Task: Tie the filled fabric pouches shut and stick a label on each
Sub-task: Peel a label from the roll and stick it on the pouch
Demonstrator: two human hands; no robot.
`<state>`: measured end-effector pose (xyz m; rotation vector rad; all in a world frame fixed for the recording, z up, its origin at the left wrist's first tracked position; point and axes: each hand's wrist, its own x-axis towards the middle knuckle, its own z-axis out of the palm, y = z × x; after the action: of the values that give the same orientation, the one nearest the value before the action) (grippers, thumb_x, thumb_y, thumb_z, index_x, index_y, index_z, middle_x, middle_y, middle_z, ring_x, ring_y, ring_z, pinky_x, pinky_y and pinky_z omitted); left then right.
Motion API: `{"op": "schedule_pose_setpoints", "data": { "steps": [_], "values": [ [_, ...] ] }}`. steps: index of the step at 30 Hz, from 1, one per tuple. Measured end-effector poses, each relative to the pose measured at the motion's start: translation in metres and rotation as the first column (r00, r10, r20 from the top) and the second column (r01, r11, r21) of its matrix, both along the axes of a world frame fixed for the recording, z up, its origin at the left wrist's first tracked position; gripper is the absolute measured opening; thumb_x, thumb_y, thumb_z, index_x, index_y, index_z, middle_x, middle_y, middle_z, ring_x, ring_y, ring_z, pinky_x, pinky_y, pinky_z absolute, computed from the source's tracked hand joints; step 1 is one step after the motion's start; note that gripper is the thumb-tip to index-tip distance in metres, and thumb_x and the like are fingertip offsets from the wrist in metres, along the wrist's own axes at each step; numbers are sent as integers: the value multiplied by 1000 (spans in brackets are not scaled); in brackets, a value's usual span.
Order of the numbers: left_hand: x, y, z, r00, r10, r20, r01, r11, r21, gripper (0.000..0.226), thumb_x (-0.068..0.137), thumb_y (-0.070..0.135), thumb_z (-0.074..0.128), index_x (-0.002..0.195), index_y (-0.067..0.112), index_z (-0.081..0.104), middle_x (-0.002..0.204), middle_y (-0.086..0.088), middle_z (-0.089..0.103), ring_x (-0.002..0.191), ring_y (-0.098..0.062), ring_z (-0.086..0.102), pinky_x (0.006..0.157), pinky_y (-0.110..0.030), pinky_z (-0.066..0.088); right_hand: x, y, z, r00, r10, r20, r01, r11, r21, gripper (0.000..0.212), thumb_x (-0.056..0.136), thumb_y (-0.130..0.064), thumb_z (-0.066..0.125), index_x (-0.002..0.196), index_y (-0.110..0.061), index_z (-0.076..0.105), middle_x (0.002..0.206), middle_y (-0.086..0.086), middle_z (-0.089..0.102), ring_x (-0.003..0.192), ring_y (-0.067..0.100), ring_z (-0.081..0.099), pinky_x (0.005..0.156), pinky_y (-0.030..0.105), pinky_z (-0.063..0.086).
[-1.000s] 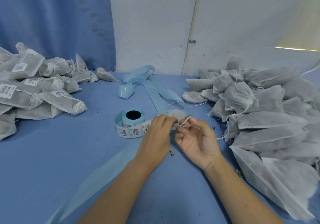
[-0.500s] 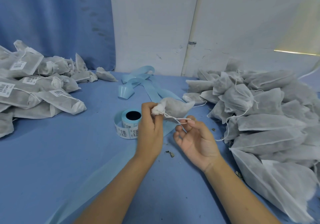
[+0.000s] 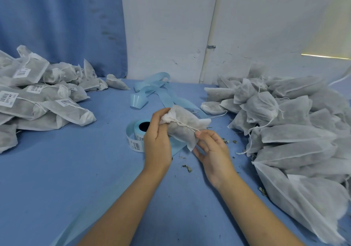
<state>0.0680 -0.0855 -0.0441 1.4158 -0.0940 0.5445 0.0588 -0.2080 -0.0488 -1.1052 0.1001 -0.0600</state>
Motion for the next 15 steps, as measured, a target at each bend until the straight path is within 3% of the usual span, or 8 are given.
{"op": "schedule_pose_setpoints", "data": {
  "steps": [2, 4, 6, 8, 10, 12, 15],
  "values": [
    [-4, -2, 0, 996, -88, -19, 89, 996, 17, 41, 97, 7, 43, 127, 35, 46, 115, 14, 59, 107, 1, 57, 89, -16, 44, 1, 0, 1, 1000, -4, -16, 5, 998, 59, 15, 87, -7, 64, 77, -16, 59, 91, 2, 69, 86, 14, 66, 73, 27, 56],
    [-6, -8, -1, 991, -131, -36, 131, 991, 14, 55, 96, 15, 54, 138, 37, 26, 118, 22, 50, 102, 15, 54, 80, -3, 41, 0, 1, 2, 1000, 5, -23, -2, 994, 106, 15, 88, -7, 63, 77, -16, 59, 90, 1, 70, 87, 15, 67, 72, 27, 57],
    [-6, -17, -3, 991, -113, -75, 113, 994, -4, 76, 88, 24, 67, 143, 33, 15, 121, 21, 46, 102, 18, 52, 74, 0, 40, -1, 3, 2, 999, 29, -23, -26, 992, 127, 14, 88, -8, 64, 77, -15, 59, 87, 1, 71, 87, 14, 67, 75, 28, 57],
    [-5, -23, -4, 991, -76, -111, 73, 997, -28, 83, 84, 25, 71, 145, 28, 14, 125, 15, 46, 107, 16, 51, 74, 0, 42, -3, 6, 1, 998, 56, -20, -53, 990, 132, 14, 88, -8, 63, 77, -15, 58, 87, 1, 71, 86, 14, 67, 77, 29, 57],
    [-4, -23, -2, 991, -53, -125, 44, 996, -74, 81, 84, 24, 70, 145, 24, 17, 135, 4, 44, 118, -2, 51, 83, -3, 44, -3, 7, 1, 998, 63, -20, -60, 990, 126, 15, 88, -8, 64, 76, -15, 59, 88, 2, 71, 84, 14, 68, 80, 31, 56],
    [-3, -20, -1, 992, -33, -121, 20, 994, -109, 76, 83, 20, 72, 143, 19, 25, 135, 2, 45, 119, -7, 52, 92, -10, 44, -3, 9, 0, 998, 59, -11, -57, 994, 96, 12, 88, -9, 64, 79, -15, 60, 92, 5, 70, 86, 15, 67, 86, 33, 54],
    [-1, -14, 1, 978, -101, -185, 50, 963, -265, 59, 78, 16, 76, 127, 11, 44, 122, -7, 60, 111, -19, 61, 99, -39, 49, -3, 11, -1, 999, 31, 22, -29, 997, -66, 8, 86, -11, 66, 82, -15, 62, 94, 9, 67, 88, 16, 64, 89, 31, 50]
  ]
}}
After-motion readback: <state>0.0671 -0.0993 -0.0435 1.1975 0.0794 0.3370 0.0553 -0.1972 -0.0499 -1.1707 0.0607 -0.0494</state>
